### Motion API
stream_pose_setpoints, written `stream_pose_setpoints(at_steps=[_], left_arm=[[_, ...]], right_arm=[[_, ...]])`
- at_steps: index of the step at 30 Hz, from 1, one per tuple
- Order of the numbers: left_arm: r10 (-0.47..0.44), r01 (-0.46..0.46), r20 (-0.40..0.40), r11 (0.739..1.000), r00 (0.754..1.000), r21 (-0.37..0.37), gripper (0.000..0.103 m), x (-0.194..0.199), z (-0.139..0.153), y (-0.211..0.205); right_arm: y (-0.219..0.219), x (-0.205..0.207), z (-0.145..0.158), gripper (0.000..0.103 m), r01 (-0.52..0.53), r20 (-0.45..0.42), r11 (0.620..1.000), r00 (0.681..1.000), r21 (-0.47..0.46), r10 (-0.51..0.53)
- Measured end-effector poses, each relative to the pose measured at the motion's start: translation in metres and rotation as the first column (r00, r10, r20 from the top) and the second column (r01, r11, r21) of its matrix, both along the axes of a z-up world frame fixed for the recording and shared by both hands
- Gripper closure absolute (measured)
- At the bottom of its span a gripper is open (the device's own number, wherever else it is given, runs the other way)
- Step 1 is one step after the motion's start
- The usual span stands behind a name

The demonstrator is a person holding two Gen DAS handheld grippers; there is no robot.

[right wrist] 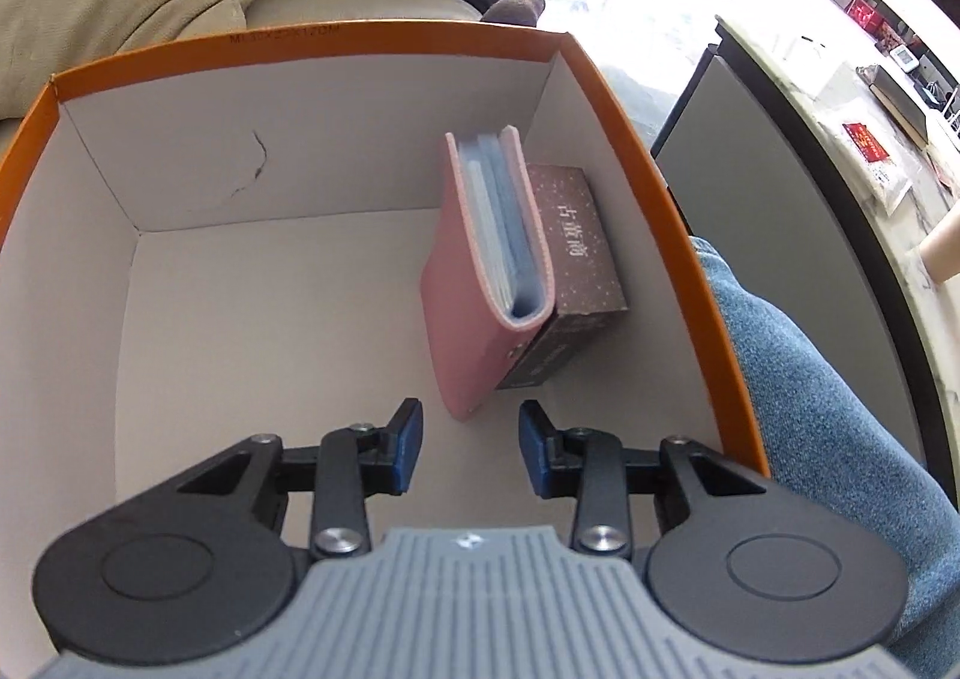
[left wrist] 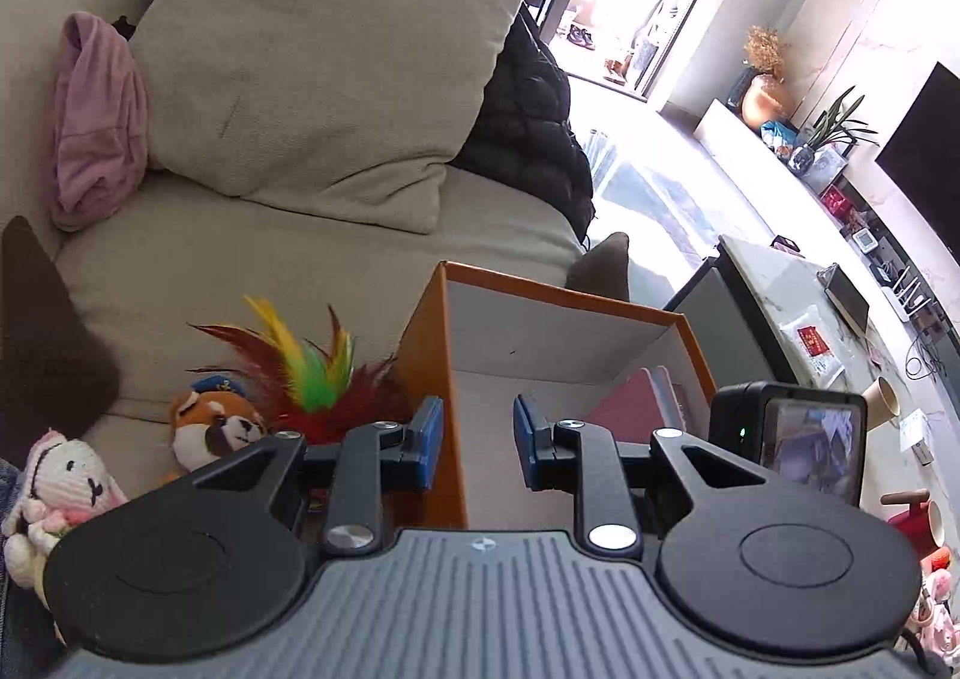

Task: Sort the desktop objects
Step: 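Withdraw both tools from the shoebox back toward the sofa items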

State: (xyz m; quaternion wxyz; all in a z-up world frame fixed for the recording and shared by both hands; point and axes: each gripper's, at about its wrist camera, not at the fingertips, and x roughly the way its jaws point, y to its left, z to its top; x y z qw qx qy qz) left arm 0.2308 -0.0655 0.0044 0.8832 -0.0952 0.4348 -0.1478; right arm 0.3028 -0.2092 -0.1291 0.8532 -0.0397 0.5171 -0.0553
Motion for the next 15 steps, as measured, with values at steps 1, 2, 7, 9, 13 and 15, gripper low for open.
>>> stream_pose_setpoints(at_steps=[1,2,7,9,13,15], left_arm=[[0.004,-0.004,-0.008,1.0,1.0,0.004,0.075,0.0,-0.002,0.002],[0.01,-0.01,-0.016,1.0,1.0,0.008,0.075,0.0,-0.006,0.004],[0.031,-0.029,-0.066,0.999,0.997,0.026,0.075,0.0,-0.024,0.009],[0.043,-0.04,-0.08,0.999,0.996,0.034,0.075,-0.001,-0.029,0.011],[0.058,-0.053,-0.095,0.997,0.994,0.047,0.075,-0.002,-0.033,0.011],[0.057,-0.051,-0.09,0.997,0.994,0.065,0.075,-0.003,-0.034,0.009]], right_arm=[[0.002,0.002,0.0,0.07,-0.002,0.016,0.999,1.0,-0.033,0.002],[0.002,0.005,-0.001,0.07,-0.01,0.005,0.999,1.0,-0.035,0.01],[0.0,0.016,-0.009,0.074,-0.027,-0.015,0.998,1.0,-0.056,0.026],[-0.001,0.019,-0.008,0.075,-0.035,-0.008,0.998,0.999,-0.053,0.034],[0.001,0.03,-0.008,0.075,-0.052,-0.001,0.997,0.999,-0.051,0.052],[0.001,0.037,-0.009,0.075,-0.062,0.009,0.997,0.998,-0.052,0.063]])
